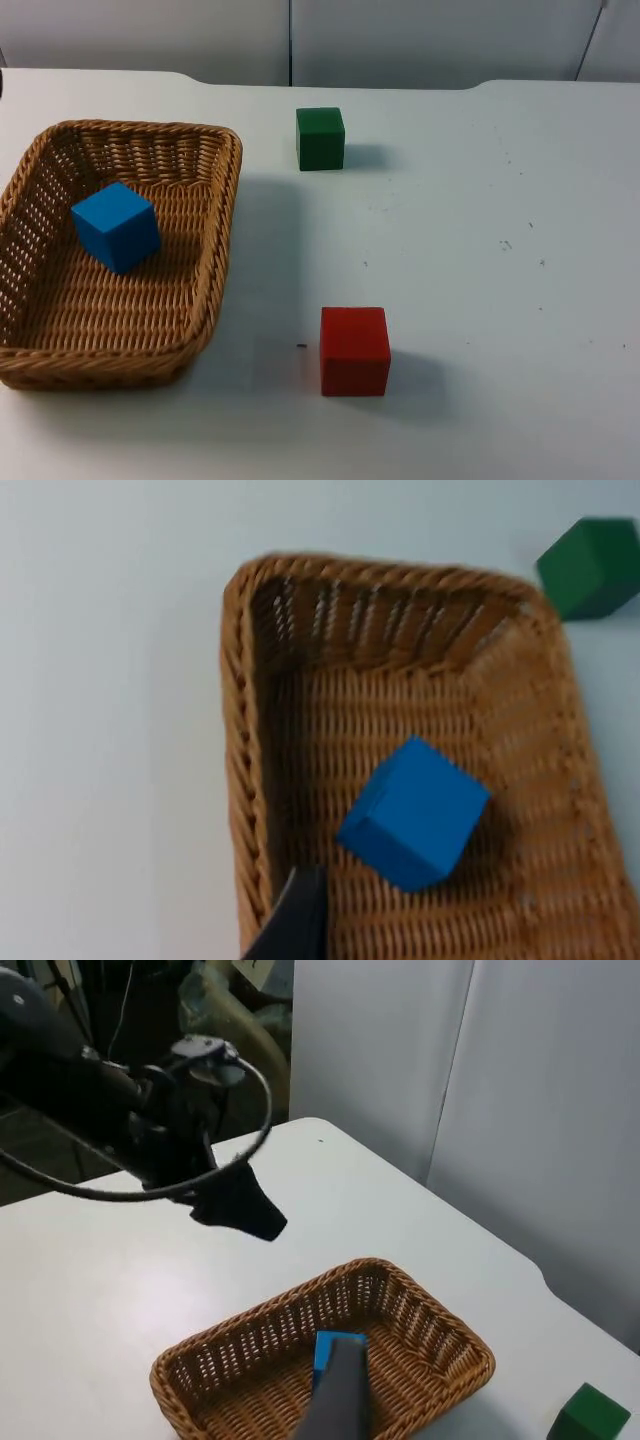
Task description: Pick up the basket with the left hand and place the blue cube into the basket with the right hand.
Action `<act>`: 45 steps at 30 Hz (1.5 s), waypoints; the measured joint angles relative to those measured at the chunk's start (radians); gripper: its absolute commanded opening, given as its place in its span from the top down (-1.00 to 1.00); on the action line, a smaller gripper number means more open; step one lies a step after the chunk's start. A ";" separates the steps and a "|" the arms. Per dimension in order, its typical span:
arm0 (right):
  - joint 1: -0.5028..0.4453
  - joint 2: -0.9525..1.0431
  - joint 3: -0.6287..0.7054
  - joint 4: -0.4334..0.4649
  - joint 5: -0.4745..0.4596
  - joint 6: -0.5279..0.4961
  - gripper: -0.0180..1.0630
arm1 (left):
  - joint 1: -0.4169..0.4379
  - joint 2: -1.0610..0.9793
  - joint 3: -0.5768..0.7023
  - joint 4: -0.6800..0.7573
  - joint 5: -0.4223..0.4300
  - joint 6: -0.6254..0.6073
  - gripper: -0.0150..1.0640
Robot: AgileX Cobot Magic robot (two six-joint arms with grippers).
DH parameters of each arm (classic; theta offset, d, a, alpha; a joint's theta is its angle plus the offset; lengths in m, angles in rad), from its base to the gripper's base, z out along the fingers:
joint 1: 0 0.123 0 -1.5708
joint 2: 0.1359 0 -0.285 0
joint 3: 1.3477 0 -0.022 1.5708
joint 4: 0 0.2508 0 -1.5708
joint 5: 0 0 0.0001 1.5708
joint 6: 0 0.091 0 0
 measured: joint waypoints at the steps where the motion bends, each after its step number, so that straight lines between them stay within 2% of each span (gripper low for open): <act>1: 0.000 0.000 0.000 0.000 0.000 0.000 -0.41 | 0.000 -0.049 0.000 -0.001 0.010 0.000 -0.64; 3: 0.000 0.000 0.000 -0.002 0.000 0.000 -0.41 | 0.000 -0.098 0.000 -0.002 0.019 0.000 -0.64; 7: 0.000 0.000 0.002 -0.005 -0.003 -0.017 -0.41 | 0.000 -0.302 0.000 -0.003 0.111 -0.024 -0.64; 8: 0.000 0.000 0.002 -0.005 -0.003 -0.017 -0.41 | 0.000 -0.302 0.000 -0.003 0.111 -0.024 -0.64; 12: 0.000 0.000 0.071 -0.005 -0.038 -0.024 -0.41 | 0.000 -0.483 0.043 -0.003 0.176 -0.029 -0.64; 18: 0.000 0.000 0.168 -0.005 -0.086 -0.026 -0.41 | 0.000 -0.663 0.118 0.011 0.191 -0.054 -0.64; 24: 0.000 -0.007 0.211 0.006 -0.099 -0.026 -0.41 | 0.000 -0.875 0.166 0.122 0.222 -0.167 -0.64; 26: 0.000 -0.040 0.223 0.006 -0.101 -0.028 -0.41 | 0.000 -0.959 0.168 0.217 0.242 -0.261 -0.64; 30: 0.000 -0.115 0.241 0.010 -0.101 -0.028 -0.41 | 0.000 -1.045 0.172 0.316 0.301 -0.358 -0.64; 33: 0.000 -0.210 0.269 0.010 -0.071 -0.028 -0.41 | 0.000 -1.114 0.172 0.413 0.364 -0.454 -0.64; 39: 0.000 -0.327 0.312 0.010 0.003 -0.028 -0.41 | 0.000 -1.215 0.172 0.543 0.421 -0.582 -0.64; 43: 0.001 -0.452 0.346 0.016 0.112 -0.028 -0.41 | 0.000 -1.304 0.172 0.643 0.496 -0.695 -0.64; 45: 0.001 -0.477 0.347 0.016 0.140 -0.028 -0.41 | 0.000 -1.308 0.172 0.660 0.519 -0.709 -0.64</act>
